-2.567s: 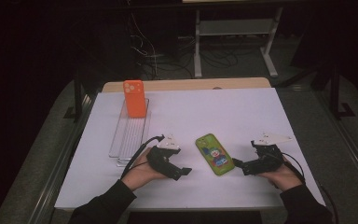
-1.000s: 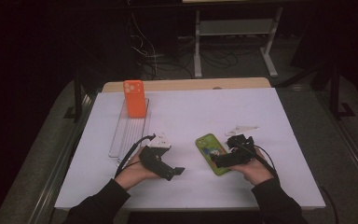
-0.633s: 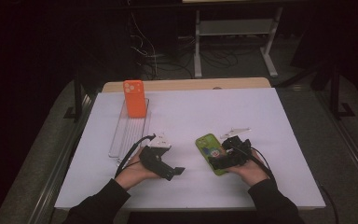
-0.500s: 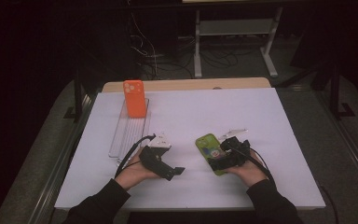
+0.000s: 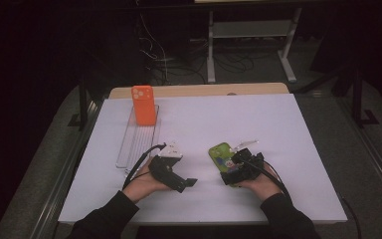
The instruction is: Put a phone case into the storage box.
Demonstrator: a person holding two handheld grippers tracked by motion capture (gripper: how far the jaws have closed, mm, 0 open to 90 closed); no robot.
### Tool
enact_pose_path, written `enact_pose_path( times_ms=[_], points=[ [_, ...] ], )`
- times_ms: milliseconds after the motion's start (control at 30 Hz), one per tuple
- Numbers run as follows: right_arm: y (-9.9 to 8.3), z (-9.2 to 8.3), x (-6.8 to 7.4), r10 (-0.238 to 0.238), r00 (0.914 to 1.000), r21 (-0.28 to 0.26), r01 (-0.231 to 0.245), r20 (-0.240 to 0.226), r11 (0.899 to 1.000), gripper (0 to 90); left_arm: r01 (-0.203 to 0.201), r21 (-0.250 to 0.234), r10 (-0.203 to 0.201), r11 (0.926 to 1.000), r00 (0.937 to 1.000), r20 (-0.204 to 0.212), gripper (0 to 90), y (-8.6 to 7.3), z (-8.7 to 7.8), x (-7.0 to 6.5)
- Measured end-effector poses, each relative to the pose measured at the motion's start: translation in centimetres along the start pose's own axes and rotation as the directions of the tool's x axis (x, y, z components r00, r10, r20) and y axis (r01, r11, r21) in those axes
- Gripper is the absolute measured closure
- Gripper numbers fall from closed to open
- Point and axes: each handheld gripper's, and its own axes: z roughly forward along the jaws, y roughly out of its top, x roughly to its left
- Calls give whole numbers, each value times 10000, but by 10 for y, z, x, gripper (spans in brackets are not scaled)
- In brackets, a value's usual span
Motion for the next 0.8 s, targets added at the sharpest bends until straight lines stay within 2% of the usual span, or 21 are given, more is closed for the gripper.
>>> enact_pose_path(
  times_ms=[200, 533, 800],
  points=[
    [-1, 1, 1, 191, 9998, 99, -191, -12, 9998, 54, 33, -17, -33, 10000, 10000, -31, 0, 0, 0, 0],
    [-2, 4, 4, 62, 10000, 173, -63, 67, 9998, 117, 56, -14, -56, 10000, 10000, -40, 0, 0, 1, 0],
    [-3, 4, 6, 134, 9996, 151, -138, 257, 9998, 124, 83, 6, -83, 10000, 9999, -89, 0, 0, 2, -1]
  ],
)
